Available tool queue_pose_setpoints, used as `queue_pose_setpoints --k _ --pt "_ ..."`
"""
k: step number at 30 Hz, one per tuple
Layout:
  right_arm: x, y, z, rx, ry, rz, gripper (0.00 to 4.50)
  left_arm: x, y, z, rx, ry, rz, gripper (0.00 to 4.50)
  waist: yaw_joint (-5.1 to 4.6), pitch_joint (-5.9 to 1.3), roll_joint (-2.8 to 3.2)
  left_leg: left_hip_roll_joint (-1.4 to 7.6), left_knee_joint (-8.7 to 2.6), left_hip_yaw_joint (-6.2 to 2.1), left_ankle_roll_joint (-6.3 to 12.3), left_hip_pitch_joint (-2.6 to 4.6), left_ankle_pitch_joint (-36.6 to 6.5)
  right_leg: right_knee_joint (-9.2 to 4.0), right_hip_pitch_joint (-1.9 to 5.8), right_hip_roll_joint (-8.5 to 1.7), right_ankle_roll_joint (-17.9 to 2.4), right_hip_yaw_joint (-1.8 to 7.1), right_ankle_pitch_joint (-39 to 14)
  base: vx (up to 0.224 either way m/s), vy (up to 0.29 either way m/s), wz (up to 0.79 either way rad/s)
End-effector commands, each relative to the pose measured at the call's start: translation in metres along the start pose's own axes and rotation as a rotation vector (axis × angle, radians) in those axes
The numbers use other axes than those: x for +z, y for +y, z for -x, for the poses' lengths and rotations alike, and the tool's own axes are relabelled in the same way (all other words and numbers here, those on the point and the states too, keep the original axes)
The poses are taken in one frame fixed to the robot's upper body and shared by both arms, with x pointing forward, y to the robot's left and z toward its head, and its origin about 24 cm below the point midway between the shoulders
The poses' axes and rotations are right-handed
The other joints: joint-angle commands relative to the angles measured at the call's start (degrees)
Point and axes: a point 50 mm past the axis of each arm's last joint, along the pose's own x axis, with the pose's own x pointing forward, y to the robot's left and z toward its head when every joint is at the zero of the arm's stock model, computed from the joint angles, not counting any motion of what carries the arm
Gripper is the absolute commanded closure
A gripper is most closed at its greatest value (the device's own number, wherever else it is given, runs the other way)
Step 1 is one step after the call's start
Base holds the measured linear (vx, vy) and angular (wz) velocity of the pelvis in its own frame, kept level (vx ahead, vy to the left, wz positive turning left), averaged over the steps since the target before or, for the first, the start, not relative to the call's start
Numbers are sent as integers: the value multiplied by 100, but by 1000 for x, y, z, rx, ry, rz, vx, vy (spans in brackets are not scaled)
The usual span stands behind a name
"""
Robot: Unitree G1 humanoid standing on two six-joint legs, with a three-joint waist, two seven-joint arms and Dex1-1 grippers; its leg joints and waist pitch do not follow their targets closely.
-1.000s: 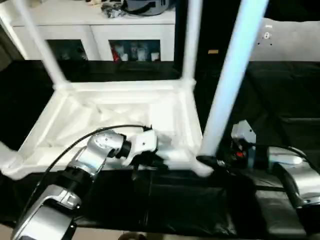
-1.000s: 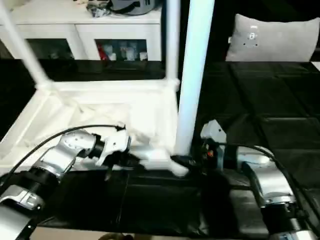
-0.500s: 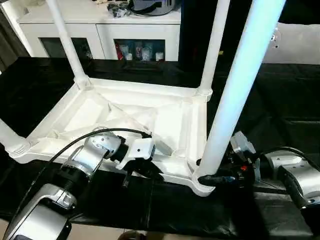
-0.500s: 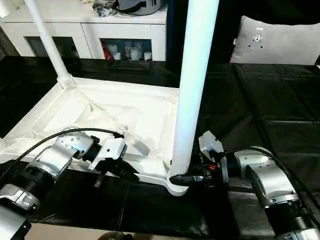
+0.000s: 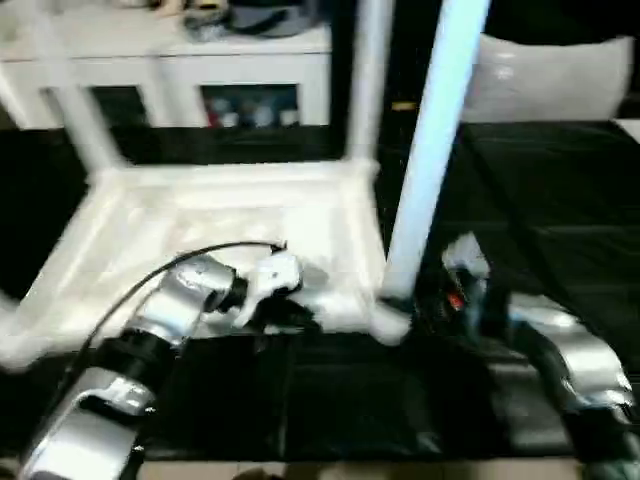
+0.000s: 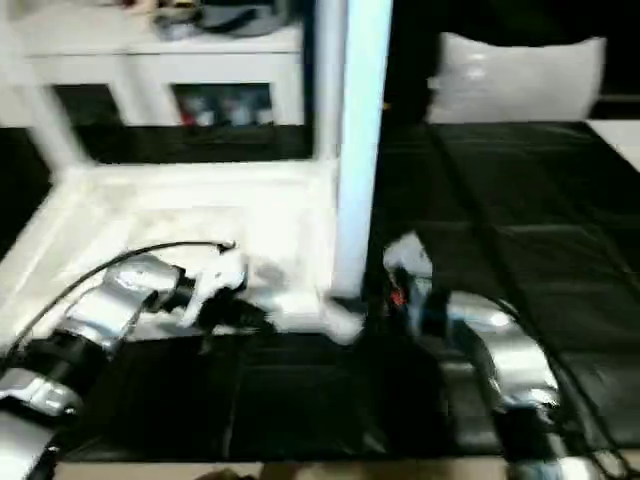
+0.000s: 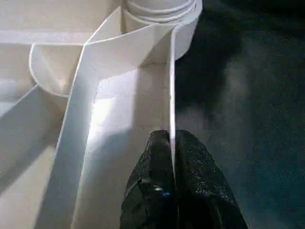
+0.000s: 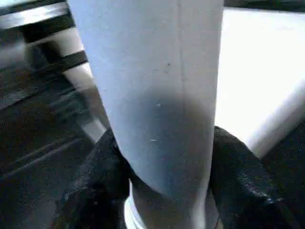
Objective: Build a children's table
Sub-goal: Rotate leg to tighten
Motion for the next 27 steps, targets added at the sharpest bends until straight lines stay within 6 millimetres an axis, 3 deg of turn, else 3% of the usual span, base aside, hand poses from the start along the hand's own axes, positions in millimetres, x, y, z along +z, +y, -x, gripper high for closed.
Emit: queue_pose_setpoints --k 1,2,4,5,6,8,11,14,17,22,23,27 --pt "0 -7 -17 -193 17 -56 246 17 -7 -25 -21 -64 19 450 34 -288 -97 308 -469 -185 -87 92 -1548 -560 172 -460 -1210 235 -1484 0 0 0" --pt "1 -8 -22 -261 5 -79 246 21 -4 -30 32 -77 51 450 -27 -294 -73 296 -445 -165 -50 94 -1432 -541 148 -439 -1290 249 -1208 0 0 0" --pt "1 -9 -26 -296 -7 -83 246 23 -2 -34 69 -87 72 450 -29 -308 -97 284 -420 -148 44 84 -1243 -546 173 -435 -1310 255 -954 0 0 0" --pt "3 -9 -30 -331 -27 -91 246 27 0 -38 118 -99 89 450 -10 -316 -62 282 -411 -147 76 92 -1166 -542 174 -437 -1318 254 -847 0 0 0" --pt "3 -9 -30 -331 -27 -91 246 27 0 -38 118 -99 89 450 -15 -327 -82 276 -396 -135 152 74 -1017 -529 187 -426 -1339 253 -576 0 0 0" --pt "4 -7 -36 -362 -68 -99 192 33 3 -46 193 -120 109 450 2 -343 -80 277 -377 -126 277 64 -808 -502 205 -427 -1368 247 -223 0 0 0" --pt "5 -4 -40 -355 -86 -105 171 35 3 -48 215 -120 107 450 38 -343 -57 289 -374 -132 418 69 -752 -506 210 -432 -1391 233 -119 0 0 0" --pt "5 -2 -38 -331 -103 -100 137 35 2 -47 210 -113 89 450 57 -329 -38 296 -392 -133 395 76 -920 -529 208 -428 -1339 231 -369 0 0 0" --pt "4 -1 -27 -263 -123 -54 113 31 4 -41 206 -90 25 450 89 -338 -42 304 -388 -137 397 67 -953 -529 226 -432 -1259 244 -341 0 0 0" --pt "4 -10 1 -175 -128 47 68 20 8 -27 167 -54 -35 450 118 -343 -42 299 -370 -133 513 51 -818 -503 232 -429 -1303 225 -68 0 0 0" --pt "4 -10 6 -146 -124 73 50 18 7 -25 152 -45 -41 450 125 -341 -40 300 -369 -132 514 60 -879 -523 230 -431 -1305 218 -184 0 0 0" --pt "4 -9 25 -3 -78 149 46 11 3 -16 59 -25 -104 450 148 -334 -40 327 -374 -137 537 58 -965 -526 229 -435 -1301 216 -355 0 0 0"
